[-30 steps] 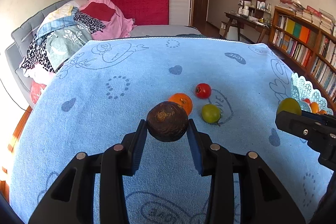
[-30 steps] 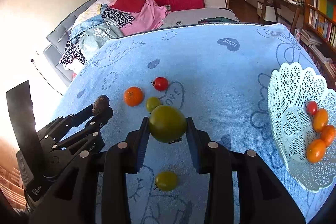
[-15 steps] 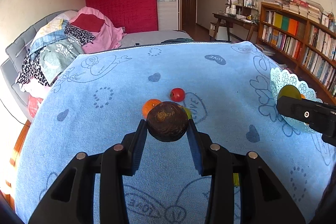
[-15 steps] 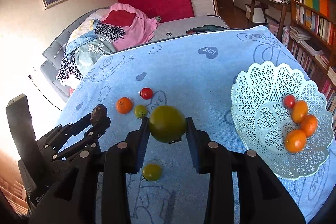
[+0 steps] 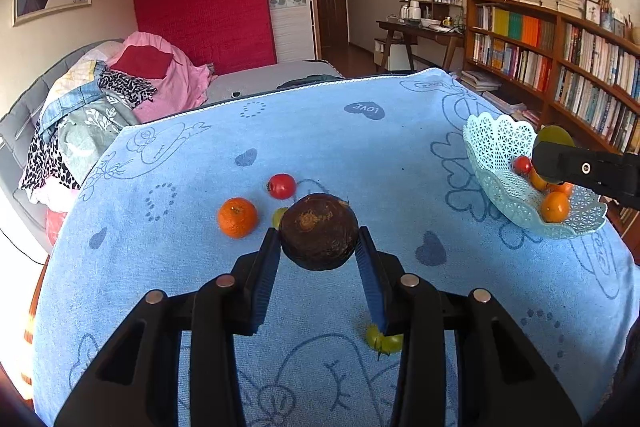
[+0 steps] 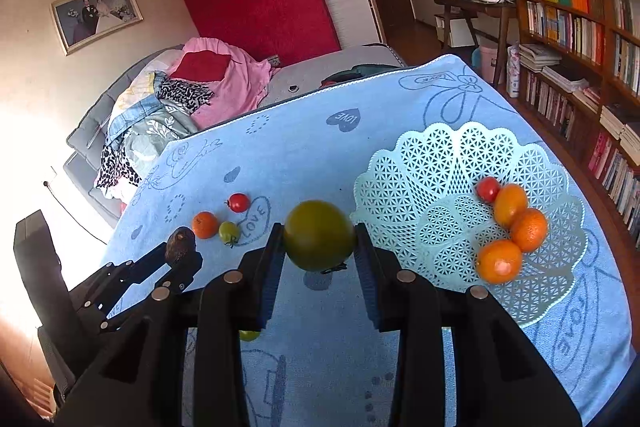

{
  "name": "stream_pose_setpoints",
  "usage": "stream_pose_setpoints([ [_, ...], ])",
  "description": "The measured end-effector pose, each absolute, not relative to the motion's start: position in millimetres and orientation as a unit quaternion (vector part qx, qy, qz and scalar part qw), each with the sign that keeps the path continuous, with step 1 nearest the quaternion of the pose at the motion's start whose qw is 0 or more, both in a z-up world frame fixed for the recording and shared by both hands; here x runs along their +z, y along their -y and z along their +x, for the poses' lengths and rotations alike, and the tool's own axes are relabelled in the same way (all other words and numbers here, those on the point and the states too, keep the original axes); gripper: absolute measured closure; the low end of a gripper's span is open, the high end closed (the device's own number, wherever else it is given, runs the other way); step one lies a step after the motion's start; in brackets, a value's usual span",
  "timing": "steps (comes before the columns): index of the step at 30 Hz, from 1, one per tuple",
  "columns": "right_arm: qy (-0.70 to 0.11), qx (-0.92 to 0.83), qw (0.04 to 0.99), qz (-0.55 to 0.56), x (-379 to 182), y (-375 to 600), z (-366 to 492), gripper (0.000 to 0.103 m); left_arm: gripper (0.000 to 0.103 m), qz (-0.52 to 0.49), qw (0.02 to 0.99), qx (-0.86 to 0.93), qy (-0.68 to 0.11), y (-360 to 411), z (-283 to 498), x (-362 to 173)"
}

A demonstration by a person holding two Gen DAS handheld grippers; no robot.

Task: Organize fruits
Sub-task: 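Carry the brown fruit and green tomato over the white basket with both tools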

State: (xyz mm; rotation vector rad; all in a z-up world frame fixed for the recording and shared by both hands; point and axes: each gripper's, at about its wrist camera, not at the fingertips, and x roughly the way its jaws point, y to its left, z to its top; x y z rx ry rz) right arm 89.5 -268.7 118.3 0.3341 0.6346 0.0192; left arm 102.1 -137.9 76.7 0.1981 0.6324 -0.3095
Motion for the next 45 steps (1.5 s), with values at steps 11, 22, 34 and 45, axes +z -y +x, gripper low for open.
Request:
stream_pose_setpoints([
  [11,-0.304,-0.028,0.934,0.187,109.9,309.8,70.4,0.067,0.064,0.125,0.927,-0.179,-0.306,173.9,93.0,74.5],
  [22,-0.307,-0.056,0.928,0.204,95.1,344.1,61.1,0.067,0.064,0.142,0.923,-0.188,-0.303,199.0,93.2,75.1],
  [34,-0.316,-0.067,0.923,0.211,80.3,362.1,66.5,0.067,0.064,0.156,0.922,-0.196,-0.296,224.4,100.6,77.6],
  [45,-0.313,-0.083,0.924,0.205,77.7,373.3,69.5,0.065,0.064,0.166,0.921,-0.209,-0.284,251.7,112.4,84.7],
])
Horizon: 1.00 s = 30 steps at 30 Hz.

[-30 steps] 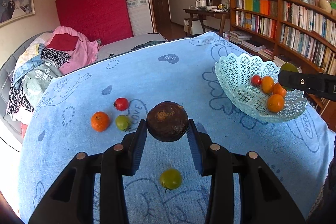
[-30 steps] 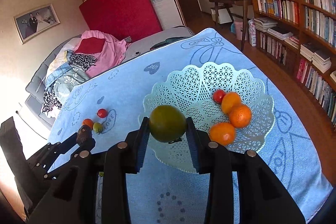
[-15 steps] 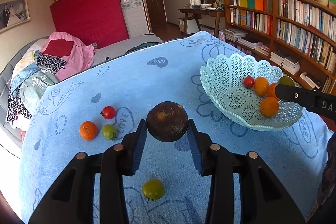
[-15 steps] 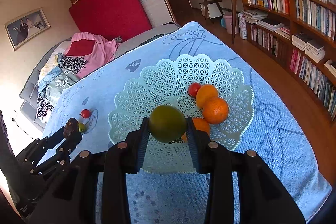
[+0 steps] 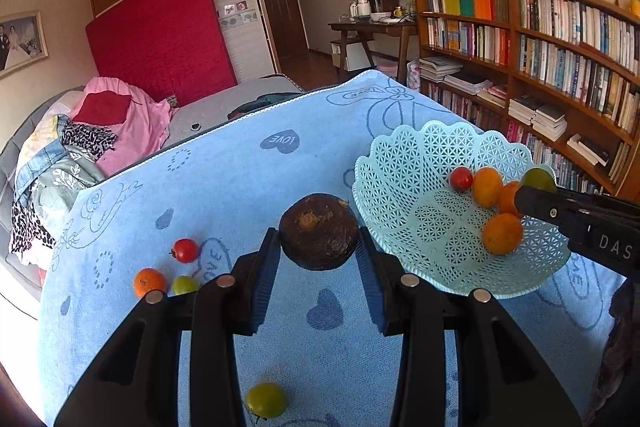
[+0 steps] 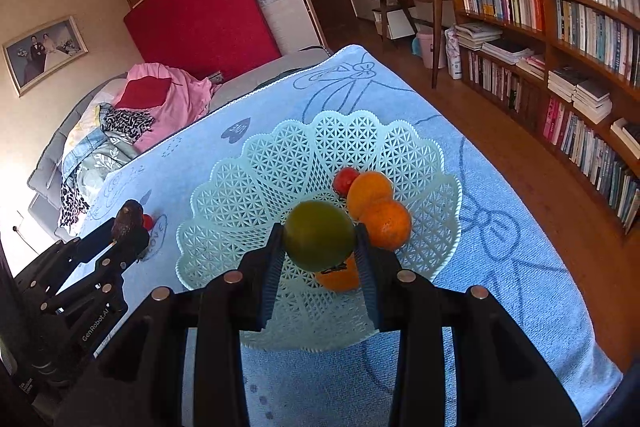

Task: Organize fruits
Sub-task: 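Carry the brown fruit and green tomato over the white basket with both tools, then open both tools to drop the brown fruit and green tomato into the basket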

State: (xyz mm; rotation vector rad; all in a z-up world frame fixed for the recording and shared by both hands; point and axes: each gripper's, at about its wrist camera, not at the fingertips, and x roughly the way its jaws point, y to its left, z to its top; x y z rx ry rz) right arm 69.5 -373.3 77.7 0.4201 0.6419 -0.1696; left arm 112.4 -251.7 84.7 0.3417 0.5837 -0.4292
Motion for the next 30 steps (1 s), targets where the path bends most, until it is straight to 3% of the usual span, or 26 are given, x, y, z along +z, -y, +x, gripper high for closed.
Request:
stream_pose_setpoints([
  [3,-0.305,-0.089,0.925,0.210,77.6,378.2,67.7,0.051,0.064,0.169,0.920,-0.212,-0.283,258.9,115.8,85.7],
  [24,-0.288,-0.131,0.931,0.185,83.4,389.1,61.0,0.050,0.063,0.141,0.895,-0.275,-0.322,296.5,139.6,79.1],
  [26,-0.288,-0.130,0.931,0.185,83.3,389.1,61.3,0.050,0.057,0.135,0.895,-0.274,-0.324,296.4,141.6,79.2],
  [27,-0.288,-0.130,0.930,0.185,83.9,388.9,60.4,0.049,0.040,0.131,0.897,-0.272,-0.323,295.4,142.1,80.2],
  [28,-0.288,-0.130,0.930,0.186,83.6,388.7,60.3,0.047,0.031,0.127,0.899,-0.270,-0.320,294.0,142.2,82.1],
  [30,-0.288,-0.130,0.931,0.185,83.3,388.1,60.6,0.044,0.030,0.125,0.902,-0.266,-0.315,291.2,142.8,85.1],
])
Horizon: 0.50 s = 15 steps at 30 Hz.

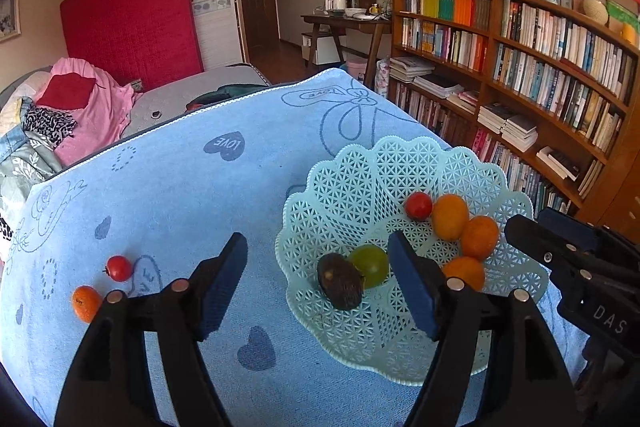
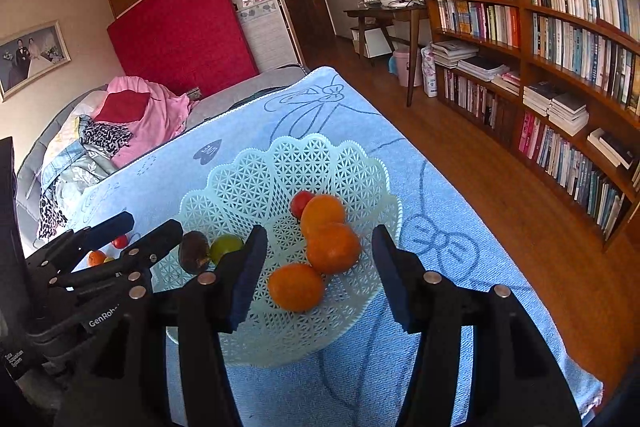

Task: Organize fruits
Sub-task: 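Open both tools to drop the brown fruit and green tomato into the basket, then move both open tools back toward the tangerine and green tomatoes on the towel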

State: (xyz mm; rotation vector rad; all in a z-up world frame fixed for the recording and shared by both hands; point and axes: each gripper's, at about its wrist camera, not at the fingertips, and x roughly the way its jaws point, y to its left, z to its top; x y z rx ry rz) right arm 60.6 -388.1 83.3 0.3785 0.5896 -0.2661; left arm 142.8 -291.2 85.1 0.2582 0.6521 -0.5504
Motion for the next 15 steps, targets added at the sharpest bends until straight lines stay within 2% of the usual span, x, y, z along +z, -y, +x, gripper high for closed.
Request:
stream_pose_setpoints([
  [7,-0.286,-0.128,0.931,0.186,84.0,387.6,59.4,0.044,0.020,0.116,0.908,-0.247,-0.318,280.3,148.9,88.1],
  [13,-0.286,-0.124,0.932,0.187,85.2,383.0,59.4,0.043,0.017,0.110,0.912,-0.233,-0.321,269.1,152.3,90.0],
  [15,-0.284,-0.123,0.932,0.187,85.8,382.0,59.3,0.035,0.016,0.109,0.912,-0.230,-0.321,267.0,151.5,90.4],
])
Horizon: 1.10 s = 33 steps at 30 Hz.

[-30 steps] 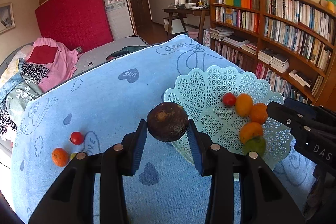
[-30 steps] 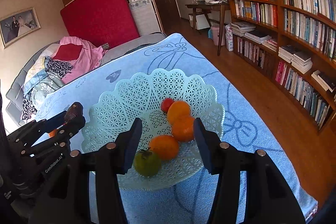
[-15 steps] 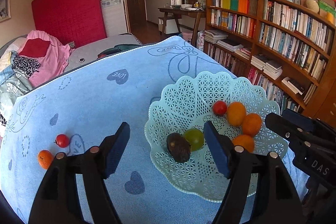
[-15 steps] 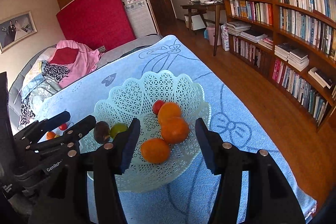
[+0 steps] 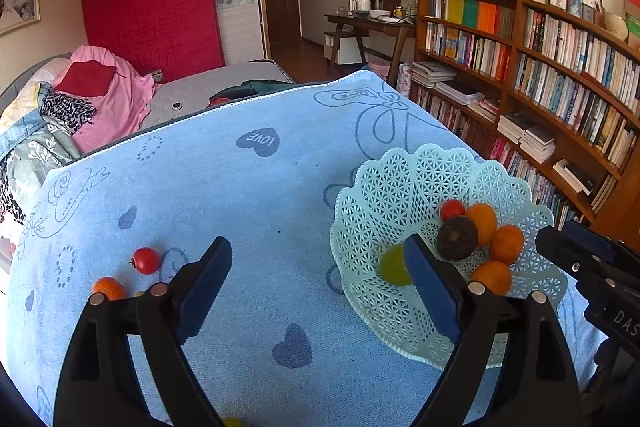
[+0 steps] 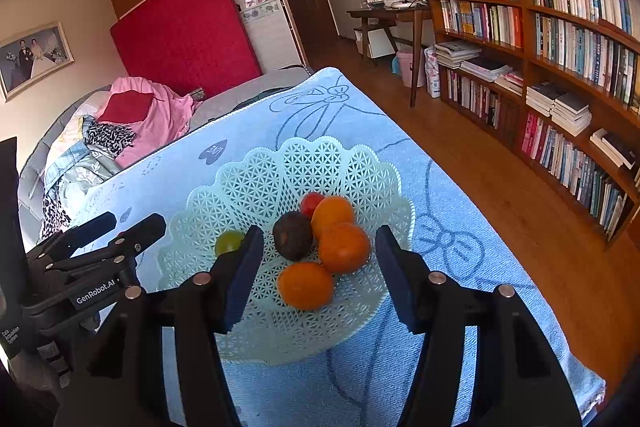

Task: Organize fruits
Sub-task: 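Move both open tools back toward the tangerine and green tomatoes on the towel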

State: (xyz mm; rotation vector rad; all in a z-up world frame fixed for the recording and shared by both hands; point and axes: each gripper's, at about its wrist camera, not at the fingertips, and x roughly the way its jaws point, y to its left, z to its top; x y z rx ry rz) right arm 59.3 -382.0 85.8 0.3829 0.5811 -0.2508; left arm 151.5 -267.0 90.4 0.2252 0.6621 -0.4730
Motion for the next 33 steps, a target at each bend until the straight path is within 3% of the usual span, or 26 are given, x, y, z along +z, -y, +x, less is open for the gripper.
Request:
stream_pose_setpoints([
  [33,-0.294,-0.068,0.939,0.164,91.0,326.6,67.8,0.033,0.011,0.121,0.927,-0.183,-0.304,223.5,144.4,96.4],
])
